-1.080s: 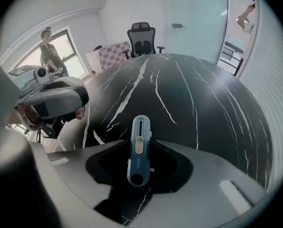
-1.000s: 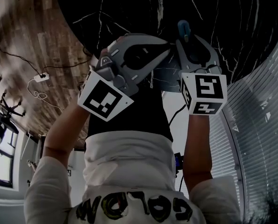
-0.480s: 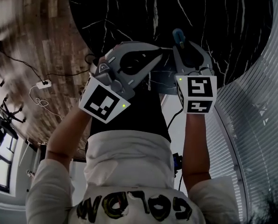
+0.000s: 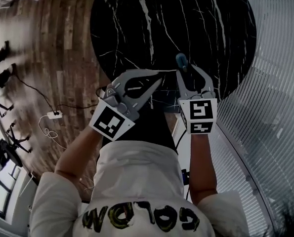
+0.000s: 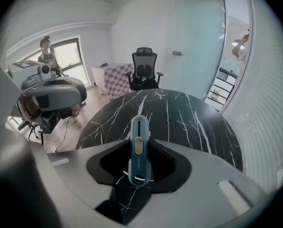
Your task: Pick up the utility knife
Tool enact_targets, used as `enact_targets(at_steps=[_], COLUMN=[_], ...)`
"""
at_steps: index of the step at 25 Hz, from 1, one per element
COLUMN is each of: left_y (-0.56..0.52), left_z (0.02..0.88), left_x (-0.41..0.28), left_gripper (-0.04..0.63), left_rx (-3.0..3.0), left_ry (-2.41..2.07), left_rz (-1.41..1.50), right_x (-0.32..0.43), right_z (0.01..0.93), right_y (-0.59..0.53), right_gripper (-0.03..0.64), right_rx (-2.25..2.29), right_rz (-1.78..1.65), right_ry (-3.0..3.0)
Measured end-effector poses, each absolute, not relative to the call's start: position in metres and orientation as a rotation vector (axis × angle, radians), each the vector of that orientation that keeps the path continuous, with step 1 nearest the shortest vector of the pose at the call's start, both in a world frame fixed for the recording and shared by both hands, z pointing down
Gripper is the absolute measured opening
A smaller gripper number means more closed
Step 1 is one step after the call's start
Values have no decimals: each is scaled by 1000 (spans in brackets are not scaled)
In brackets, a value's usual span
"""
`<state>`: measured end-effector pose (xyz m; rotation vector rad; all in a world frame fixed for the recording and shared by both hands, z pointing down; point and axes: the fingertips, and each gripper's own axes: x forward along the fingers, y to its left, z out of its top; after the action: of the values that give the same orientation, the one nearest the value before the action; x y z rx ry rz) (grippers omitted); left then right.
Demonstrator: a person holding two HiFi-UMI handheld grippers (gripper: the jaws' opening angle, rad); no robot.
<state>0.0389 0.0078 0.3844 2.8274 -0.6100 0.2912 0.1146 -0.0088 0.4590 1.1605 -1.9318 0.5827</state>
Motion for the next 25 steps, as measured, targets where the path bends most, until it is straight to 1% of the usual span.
enact_targets(at_steps=[9, 16, 25], left_y=[11, 18, 26], left_z=[295, 225, 178], left_x=[44, 54, 60], left_gripper=[2, 2, 3], left_rx=[2897, 2851, 2728], left_ry=[-674, -761, -761], left_rz=[256, 30, -49], right_x=[112, 120, 120], right_z=[355, 281, 210], right_y=[-3, 10, 27], right_gripper=[130, 130, 130], right_rx=[1282, 1364, 1446], right_rz=[478, 386, 266], right_ry=[-2065, -2155, -2262])
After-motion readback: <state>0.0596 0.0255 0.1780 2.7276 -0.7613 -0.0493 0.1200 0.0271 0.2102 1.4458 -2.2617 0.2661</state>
